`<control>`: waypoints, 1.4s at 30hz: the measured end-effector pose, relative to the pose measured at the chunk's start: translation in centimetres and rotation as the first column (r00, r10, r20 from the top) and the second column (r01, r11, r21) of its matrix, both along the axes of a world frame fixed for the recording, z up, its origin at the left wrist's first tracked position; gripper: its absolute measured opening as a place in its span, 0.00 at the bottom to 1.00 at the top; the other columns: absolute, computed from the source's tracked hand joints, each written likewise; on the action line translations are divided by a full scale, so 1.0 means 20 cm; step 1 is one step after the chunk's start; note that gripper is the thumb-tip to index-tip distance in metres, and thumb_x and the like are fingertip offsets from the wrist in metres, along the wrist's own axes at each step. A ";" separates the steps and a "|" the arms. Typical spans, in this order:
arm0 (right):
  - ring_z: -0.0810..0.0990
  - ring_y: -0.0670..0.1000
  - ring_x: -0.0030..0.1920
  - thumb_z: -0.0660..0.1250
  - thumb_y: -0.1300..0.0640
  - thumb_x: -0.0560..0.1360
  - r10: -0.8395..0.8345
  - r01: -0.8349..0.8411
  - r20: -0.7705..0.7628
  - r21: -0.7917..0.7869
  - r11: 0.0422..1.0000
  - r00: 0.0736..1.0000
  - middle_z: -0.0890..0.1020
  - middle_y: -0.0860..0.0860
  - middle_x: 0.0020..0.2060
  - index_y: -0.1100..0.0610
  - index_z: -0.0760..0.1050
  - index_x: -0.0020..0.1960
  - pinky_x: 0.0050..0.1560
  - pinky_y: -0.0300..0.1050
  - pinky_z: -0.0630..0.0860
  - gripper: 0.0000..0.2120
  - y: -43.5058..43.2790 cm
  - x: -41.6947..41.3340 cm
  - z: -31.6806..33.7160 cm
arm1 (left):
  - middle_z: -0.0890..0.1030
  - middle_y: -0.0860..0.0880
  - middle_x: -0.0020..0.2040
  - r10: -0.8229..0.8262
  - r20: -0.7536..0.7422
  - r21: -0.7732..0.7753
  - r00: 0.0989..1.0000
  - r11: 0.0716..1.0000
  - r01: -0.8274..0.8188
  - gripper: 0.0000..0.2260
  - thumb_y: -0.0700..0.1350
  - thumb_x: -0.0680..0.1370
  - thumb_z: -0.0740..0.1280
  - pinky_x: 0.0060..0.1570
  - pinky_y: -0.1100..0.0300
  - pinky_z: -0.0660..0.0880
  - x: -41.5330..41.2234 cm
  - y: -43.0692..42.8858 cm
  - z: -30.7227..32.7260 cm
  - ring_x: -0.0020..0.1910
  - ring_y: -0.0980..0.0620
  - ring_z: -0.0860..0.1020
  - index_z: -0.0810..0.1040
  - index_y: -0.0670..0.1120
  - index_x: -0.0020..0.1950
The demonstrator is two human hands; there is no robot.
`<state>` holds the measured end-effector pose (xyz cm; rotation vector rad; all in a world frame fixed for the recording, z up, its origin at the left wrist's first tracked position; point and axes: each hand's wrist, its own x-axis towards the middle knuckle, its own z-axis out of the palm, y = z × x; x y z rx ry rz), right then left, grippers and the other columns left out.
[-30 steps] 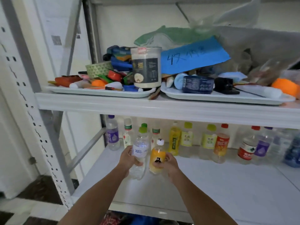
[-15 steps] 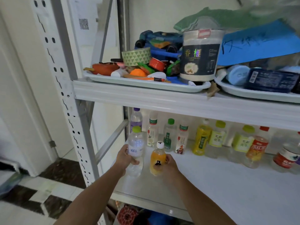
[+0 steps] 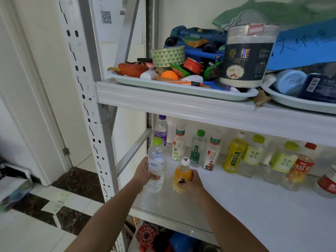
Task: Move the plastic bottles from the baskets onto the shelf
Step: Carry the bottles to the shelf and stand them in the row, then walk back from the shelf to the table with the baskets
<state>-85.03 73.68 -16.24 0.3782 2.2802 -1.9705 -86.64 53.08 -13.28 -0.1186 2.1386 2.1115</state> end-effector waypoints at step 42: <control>0.42 0.57 0.78 0.65 0.28 0.68 0.406 -0.307 0.102 0.822 0.481 0.908 0.43 0.57 0.78 0.57 0.35 0.78 0.76 0.57 0.41 0.58 0.10 0.28 0.12 | 0.44 0.44 0.80 -0.108 -0.057 -0.928 0.993 0.373 -0.013 0.49 0.66 0.73 0.64 0.76 0.49 0.46 0.46 -0.01 0.14 0.78 0.43 0.43 0.39 0.41 0.79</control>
